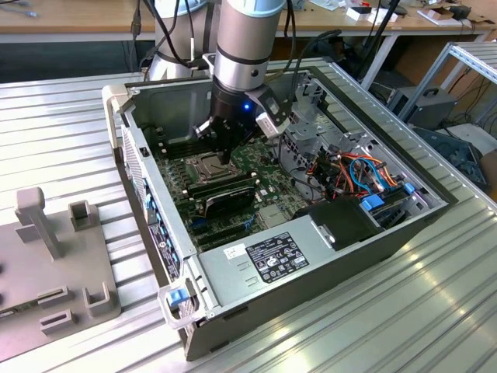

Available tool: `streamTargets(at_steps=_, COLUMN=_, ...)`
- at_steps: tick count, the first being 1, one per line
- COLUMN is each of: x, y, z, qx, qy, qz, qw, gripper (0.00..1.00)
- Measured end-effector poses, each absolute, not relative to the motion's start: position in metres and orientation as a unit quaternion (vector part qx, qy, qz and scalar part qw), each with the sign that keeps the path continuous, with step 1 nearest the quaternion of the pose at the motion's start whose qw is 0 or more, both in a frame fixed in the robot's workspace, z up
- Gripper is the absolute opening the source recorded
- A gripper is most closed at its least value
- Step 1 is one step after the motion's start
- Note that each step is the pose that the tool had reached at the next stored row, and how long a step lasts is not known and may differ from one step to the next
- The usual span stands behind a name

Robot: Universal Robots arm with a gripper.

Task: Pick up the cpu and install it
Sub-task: 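Install the second cpu locking lever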

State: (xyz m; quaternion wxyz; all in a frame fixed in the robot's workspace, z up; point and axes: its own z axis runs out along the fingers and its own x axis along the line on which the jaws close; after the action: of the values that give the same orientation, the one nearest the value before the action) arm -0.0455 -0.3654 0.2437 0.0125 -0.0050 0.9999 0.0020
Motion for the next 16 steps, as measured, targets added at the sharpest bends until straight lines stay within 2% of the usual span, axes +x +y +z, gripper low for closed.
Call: streamTargets(at_steps=16, x=-0.0525, y=-0.368, z=0.2425, qx=-0.005, qy=1.0, qz=0.002, qw=0.012, gripper=0.11)
